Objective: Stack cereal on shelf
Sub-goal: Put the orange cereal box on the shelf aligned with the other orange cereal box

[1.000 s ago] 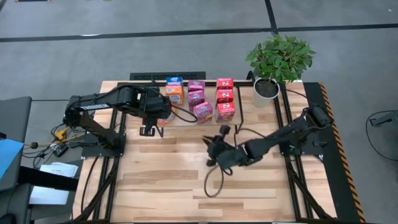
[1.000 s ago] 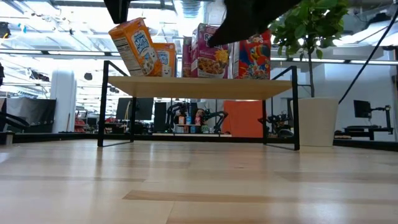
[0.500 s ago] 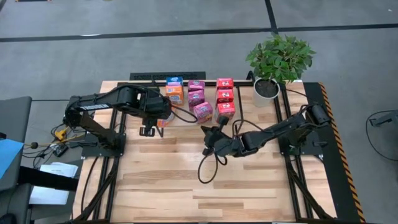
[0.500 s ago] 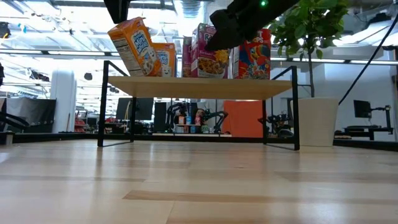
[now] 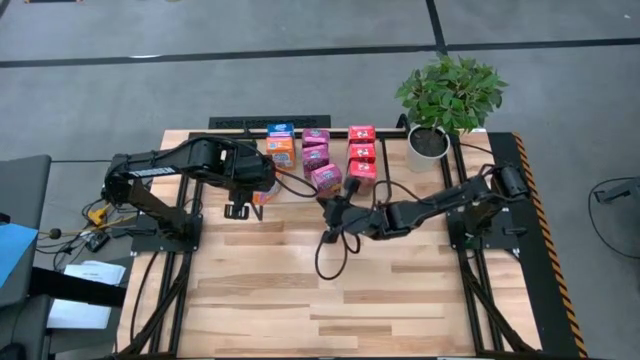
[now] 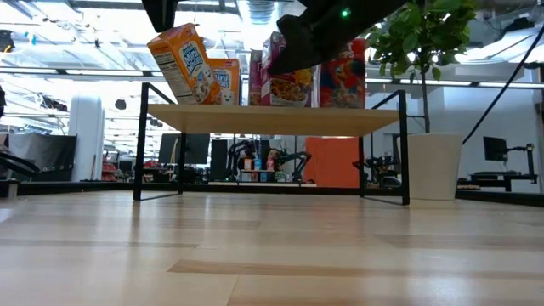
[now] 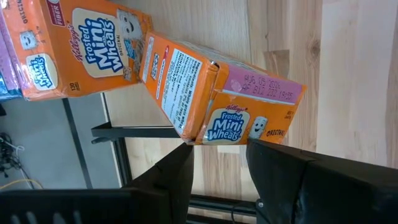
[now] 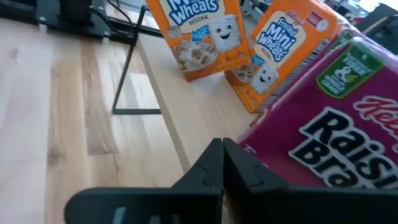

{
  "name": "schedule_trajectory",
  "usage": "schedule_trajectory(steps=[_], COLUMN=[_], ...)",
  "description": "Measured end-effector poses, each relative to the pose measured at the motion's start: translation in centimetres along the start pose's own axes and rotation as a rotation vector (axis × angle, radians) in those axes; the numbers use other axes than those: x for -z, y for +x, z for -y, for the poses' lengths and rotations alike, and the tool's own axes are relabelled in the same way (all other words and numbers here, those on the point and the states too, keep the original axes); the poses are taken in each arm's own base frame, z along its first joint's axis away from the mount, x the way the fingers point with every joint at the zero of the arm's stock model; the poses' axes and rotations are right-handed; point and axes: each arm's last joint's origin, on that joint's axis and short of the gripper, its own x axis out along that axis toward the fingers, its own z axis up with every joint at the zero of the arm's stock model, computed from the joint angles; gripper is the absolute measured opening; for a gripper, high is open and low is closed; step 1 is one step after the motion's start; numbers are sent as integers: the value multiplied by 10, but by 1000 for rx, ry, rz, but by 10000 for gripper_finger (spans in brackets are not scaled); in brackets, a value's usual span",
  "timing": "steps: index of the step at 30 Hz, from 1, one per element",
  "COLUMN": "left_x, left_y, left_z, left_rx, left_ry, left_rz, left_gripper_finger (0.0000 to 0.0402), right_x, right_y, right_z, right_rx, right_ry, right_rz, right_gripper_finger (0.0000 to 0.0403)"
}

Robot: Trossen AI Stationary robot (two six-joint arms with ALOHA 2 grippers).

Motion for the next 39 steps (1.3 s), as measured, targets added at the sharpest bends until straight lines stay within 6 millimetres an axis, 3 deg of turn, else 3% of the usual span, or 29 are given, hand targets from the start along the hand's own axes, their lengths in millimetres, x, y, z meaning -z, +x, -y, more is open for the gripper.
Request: schedule_trajectory(steps=[7,12,16,20,25,29,39], left_x=[0,0,0,0,0,0,0], left_y=[0,0,0,0,0,0,0], left_z=[0,0,0,0,0,0,0], left_rx=[0,0,0,0,4,6,-2], left_ry=[0,-1,-3,-3,-3,14,21], left_rz=[0,0,0,0,1,0,-1], left_gripper_finger=[139,139,139,139,139,139,139], right_x=[-14,-49,-67,-59,-30,-9,7], right_y=[-7,-36,-60,-73,-89,-100,-86], right_z=[-6,-18,-23,-24,-19,-14,-4], right_rx=[-43,68,246,316,209,262,328], right_ry=[0,-140,-331,-412,-258,-187,-154], right_rz=[120,164,65,-40,-143,-215,-261], right_gripper_finger=[33,25,13,12,7,9,8])
